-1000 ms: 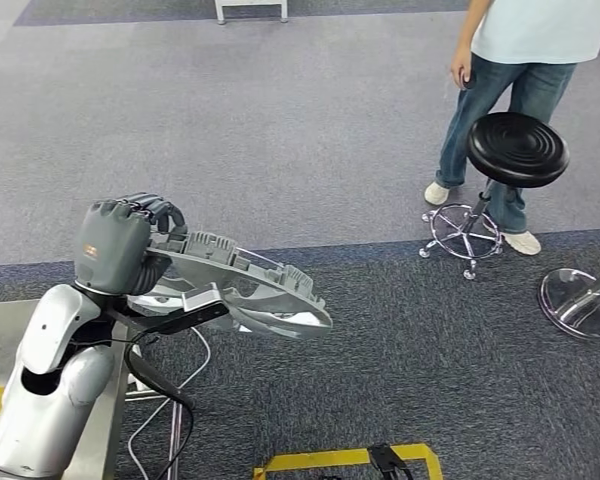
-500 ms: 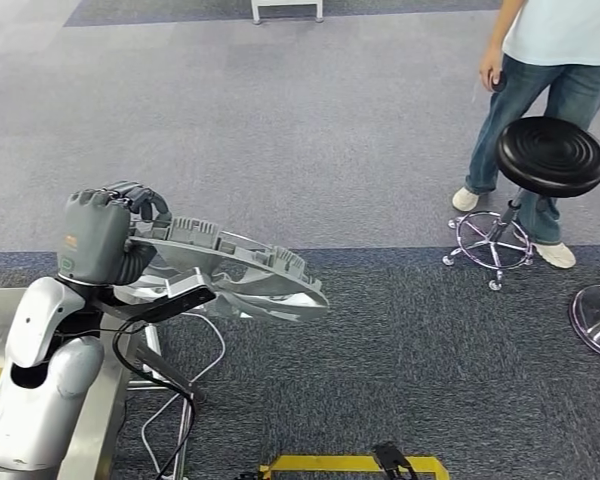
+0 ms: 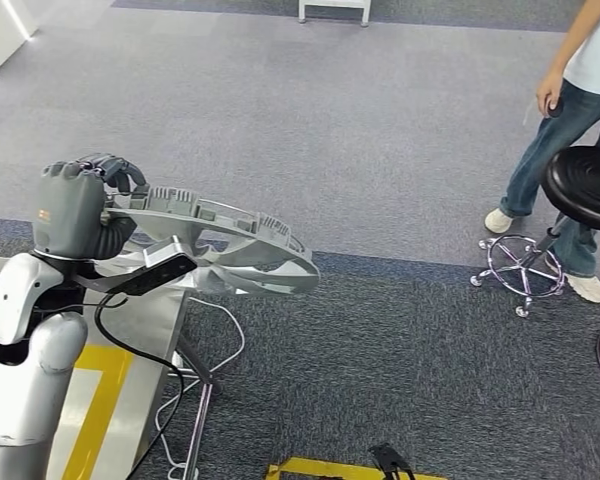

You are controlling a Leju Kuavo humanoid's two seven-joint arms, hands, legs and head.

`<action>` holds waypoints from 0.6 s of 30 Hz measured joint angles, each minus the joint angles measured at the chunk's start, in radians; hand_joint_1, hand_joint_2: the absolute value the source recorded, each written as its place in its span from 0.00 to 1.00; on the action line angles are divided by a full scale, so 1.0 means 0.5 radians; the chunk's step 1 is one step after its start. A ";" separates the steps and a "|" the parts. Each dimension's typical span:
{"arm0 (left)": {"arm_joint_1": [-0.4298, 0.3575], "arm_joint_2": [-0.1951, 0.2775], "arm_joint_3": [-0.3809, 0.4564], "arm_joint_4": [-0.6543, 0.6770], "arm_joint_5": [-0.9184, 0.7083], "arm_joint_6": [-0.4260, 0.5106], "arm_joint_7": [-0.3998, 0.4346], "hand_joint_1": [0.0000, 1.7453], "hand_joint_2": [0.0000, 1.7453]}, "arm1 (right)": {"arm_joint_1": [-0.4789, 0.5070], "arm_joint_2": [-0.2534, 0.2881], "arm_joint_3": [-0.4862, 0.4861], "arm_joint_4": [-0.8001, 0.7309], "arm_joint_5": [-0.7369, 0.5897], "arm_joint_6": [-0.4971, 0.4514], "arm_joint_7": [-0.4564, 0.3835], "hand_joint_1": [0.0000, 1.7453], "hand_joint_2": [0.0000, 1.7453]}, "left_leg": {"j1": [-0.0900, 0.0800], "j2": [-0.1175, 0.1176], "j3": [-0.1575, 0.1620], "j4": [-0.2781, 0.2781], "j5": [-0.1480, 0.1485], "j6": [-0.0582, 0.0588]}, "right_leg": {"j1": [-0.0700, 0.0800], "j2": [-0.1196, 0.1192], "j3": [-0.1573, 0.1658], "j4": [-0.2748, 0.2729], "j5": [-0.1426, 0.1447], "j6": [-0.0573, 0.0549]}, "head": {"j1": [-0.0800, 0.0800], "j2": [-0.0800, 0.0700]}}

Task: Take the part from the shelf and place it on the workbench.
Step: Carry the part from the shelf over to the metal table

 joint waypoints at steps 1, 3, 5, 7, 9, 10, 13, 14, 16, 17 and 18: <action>0.000 0.000 0.003 0.000 0.000 -0.002 0.000 0.90 1.00 | 0.001 0.000 0.000 0.000 0.000 0.000 0.001 0.00 0.00 | -0.001 -0.015 0.002 0.001 -0.001 -0.001 | 0.000 0.002 0.008 -0.041 0.046 -0.003 | 0.000 0.000; -0.001 0.000 0.009 0.000 0.001 -0.004 0.000 0.90 1.00 | 0.001 0.000 0.000 0.000 0.000 0.000 0.003 0.00 0.00 | 0.001 -0.043 0.008 0.002 -0.005 -0.008 | -0.007 0.026 0.120 -0.307 0.194 -0.006 | 0.000 0.000; -0.007 0.001 0.014 0.000 0.001 -0.005 0.000 0.90 1.00 | 0.001 0.000 0.000 0.000 0.000 0.001 0.000 0.00 0.00 | -0.003 -0.065 0.004 0.009 -0.008 -0.024 | -0.017 0.069 0.232 -0.529 0.269 -0.006 | -0.001 0.000; -0.011 0.002 0.017 0.000 0.000 -0.006 0.000 0.90 1.00 | 0.000 0.000 0.000 0.000 0.000 0.001 -0.006 0.00 0.00 | -0.003 -0.083 -0.005 0.009 -0.001 -0.042 | -0.014 0.083 0.261 -0.573 0.269 -0.018 | -0.003 0.000; -0.011 0.008 0.022 0.000 0.000 -0.006 0.000 0.90 1.00 | -0.001 0.000 0.000 0.000 0.002 0.001 0.003 0.00 0.00 | 0.004 -0.076 -0.011 0.013 -0.008 -0.060 | -0.010 0.066 0.264 -0.577 0.275 -0.043 | -0.004 0.000; -0.013 0.010 0.024 0.000 0.000 -0.006 0.000 0.90 1.00 | -0.003 0.000 0.000 0.000 0.002 0.000 0.010 0.00 0.00 | 0.005 -0.055 -0.026 0.046 -0.034 -0.068 | -0.010 0.057 0.268 -0.582 0.277 -0.056 | -0.007 0.000; -0.018 0.011 0.028 0.001 0.001 -0.006 0.000 0.90 1.00 | -0.002 0.000 0.000 0.000 0.003 0.000 0.019 0.00 0.00 | 0.005 0.009 -0.185 0.380 -0.203 -0.090 | -0.009 0.019 0.274 -0.587 0.275 -0.081 | -0.015 0.000; -0.017 0.011 0.028 0.002 0.002 -0.007 0.000 0.90 1.00 | 0.000 0.000 0.000 0.000 0.003 0.001 0.019 0.00 0.00 | 0.006 0.013 -0.247 0.502 -0.245 -0.095 | -0.009 0.005 0.274 -0.587 0.273 -0.083 | -0.015 0.000; -0.017 0.014 0.033 0.005 0.008 -0.011 0.004 0.90 1.00 | 0.002 0.000 0.000 0.000 0.003 0.004 0.020 0.00 0.00 | 0.009 0.015 -0.284 0.561 -0.225 -0.098 | -0.008 -0.021 0.276 -0.587 0.271 -0.085 | -0.015 0.000; -0.019 0.018 0.039 0.006 0.013 -0.016 0.007 0.90 1.00 | 0.002 0.000 0.000 0.000 0.003 0.007 0.021 0.00 0.00 | 0.010 0.018 -0.245 0.479 -0.166 -0.097 | -0.008 -0.032 0.278 -0.587 0.269 -0.083 | -0.015 0.000; -0.024 0.023 0.047 0.007 0.017 -0.022 0.009 0.90 1.00 | 0.001 0.000 0.000 0.000 0.003 0.009 0.021 0.00 0.00 | 0.012 0.031 -0.181 0.352 -0.095 -0.096 | -0.008 -0.042 0.280 -0.587 0.267 -0.080 | -0.015 0.000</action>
